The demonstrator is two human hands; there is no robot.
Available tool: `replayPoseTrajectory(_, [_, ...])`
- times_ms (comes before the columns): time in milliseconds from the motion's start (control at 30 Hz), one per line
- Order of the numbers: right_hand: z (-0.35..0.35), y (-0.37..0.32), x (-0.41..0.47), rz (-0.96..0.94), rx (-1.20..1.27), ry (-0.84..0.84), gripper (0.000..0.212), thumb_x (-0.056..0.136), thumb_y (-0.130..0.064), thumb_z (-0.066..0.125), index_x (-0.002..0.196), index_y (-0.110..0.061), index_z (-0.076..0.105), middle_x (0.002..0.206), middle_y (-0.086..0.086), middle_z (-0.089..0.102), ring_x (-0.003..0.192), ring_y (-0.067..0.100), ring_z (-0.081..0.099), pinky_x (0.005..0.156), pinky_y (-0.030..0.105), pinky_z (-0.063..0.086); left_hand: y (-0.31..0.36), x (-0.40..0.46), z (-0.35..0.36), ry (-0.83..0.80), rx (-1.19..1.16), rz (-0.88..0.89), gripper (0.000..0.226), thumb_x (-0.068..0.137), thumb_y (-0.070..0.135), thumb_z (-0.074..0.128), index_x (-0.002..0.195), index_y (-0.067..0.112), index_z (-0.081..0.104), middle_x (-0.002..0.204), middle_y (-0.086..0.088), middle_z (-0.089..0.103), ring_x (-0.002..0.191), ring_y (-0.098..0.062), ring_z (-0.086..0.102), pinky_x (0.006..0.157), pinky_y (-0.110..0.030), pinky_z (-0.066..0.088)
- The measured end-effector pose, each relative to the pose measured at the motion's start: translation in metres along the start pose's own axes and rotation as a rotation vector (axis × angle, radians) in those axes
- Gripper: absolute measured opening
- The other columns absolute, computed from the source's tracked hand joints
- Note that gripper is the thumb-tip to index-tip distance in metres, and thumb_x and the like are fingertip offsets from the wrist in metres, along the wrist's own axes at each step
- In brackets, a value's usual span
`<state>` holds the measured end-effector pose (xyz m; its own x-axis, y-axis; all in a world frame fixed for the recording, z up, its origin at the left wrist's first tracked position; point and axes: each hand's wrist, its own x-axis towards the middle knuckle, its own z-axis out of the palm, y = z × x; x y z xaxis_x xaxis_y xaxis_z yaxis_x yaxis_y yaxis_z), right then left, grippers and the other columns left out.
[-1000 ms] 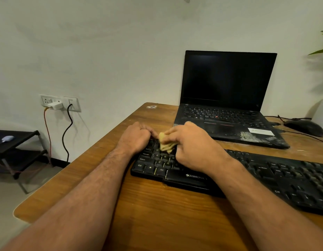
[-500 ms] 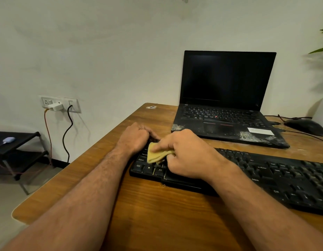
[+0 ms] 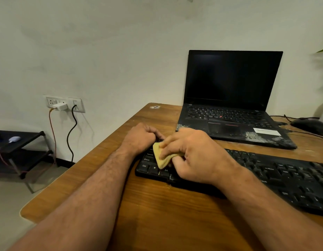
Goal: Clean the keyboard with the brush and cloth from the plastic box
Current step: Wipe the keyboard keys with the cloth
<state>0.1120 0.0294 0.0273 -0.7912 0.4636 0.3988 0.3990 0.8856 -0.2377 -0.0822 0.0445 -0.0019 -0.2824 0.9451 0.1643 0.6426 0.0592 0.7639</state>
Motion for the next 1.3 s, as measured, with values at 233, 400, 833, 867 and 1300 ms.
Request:
replayPoseTrajectory(233, [0.011, 0.021, 0.024, 0.303, -0.220, -0.092, 0.052, 0.085, -0.007, 0.047, 0.121, -0.039, 0.068, 0.130, -0.010, 0.063, 0.097, 0.014, 0.037, 0.088, 0.032, 0.044, 0.001, -0.001, 0.001, -0.004, -0.020, -0.069, 0.036, 0.081, 0.003, 0.051, 0.074, 0.025, 0.079, 0.075, 0.016, 0.072, 0.084, -0.006, 0.064, 0.095, -0.032, 0.049])
replayPoseTrajectory(400, [0.003, 0.012, 0.010, 0.203, -0.031, -0.151, 0.062, 0.083, 0.002, 0.045, 0.126, -0.036, 0.067, 0.139, -0.020, 0.057, 0.125, 0.005, 0.042, 0.112, 0.020, 0.026, 0.002, -0.001, 0.000, 0.007, 0.021, -0.050, 0.039, 0.078, 0.002, 0.049, 0.070, 0.029, 0.076, 0.077, 0.016, 0.070, 0.086, -0.007, 0.062, 0.096, -0.031, 0.050])
replayPoseTrajectory(833, [0.006, -0.015, 0.003, -0.017, 0.042, -0.145, 0.045, 0.081, -0.005, 0.053, 0.107, -0.031, 0.078, 0.120, -0.018, 0.070, 0.090, -0.007, 0.045, 0.089, 0.007, 0.036, 0.002, -0.004, 0.000, 0.019, -0.005, -0.022, 0.049, 0.071, -0.004, 0.046, 0.058, 0.033, 0.075, 0.065, 0.018, 0.071, 0.081, -0.010, 0.066, 0.084, -0.033, 0.056])
replayPoseTrajectory(867, [0.009, -0.010, 0.006, 0.009, 0.005, -0.127, 0.046, 0.082, -0.005, 0.052, 0.111, -0.033, 0.076, 0.123, -0.018, 0.068, 0.093, -0.006, 0.042, 0.093, 0.011, 0.038, 0.001, -0.003, 0.000, 0.017, 0.004, -0.018, 0.047, 0.072, -0.004, 0.047, 0.062, 0.031, 0.076, 0.068, 0.018, 0.072, 0.081, -0.010, 0.067, 0.086, -0.033, 0.056])
replayPoseTrajectory(1300, [0.004, -0.005, -0.003, -0.040, 0.062, -0.061, 0.033, 0.067, -0.011, 0.051, 0.074, -0.025, 0.080, 0.093, -0.013, 0.077, 0.091, -0.001, 0.062, 0.087, 0.022, 0.053, 0.003, -0.004, 0.000, 0.014, 0.001, -0.040, 0.042, 0.073, -0.001, 0.047, 0.067, 0.027, 0.077, 0.073, 0.010, 0.075, 0.078, -0.012, 0.067, 0.077, -0.029, 0.056])
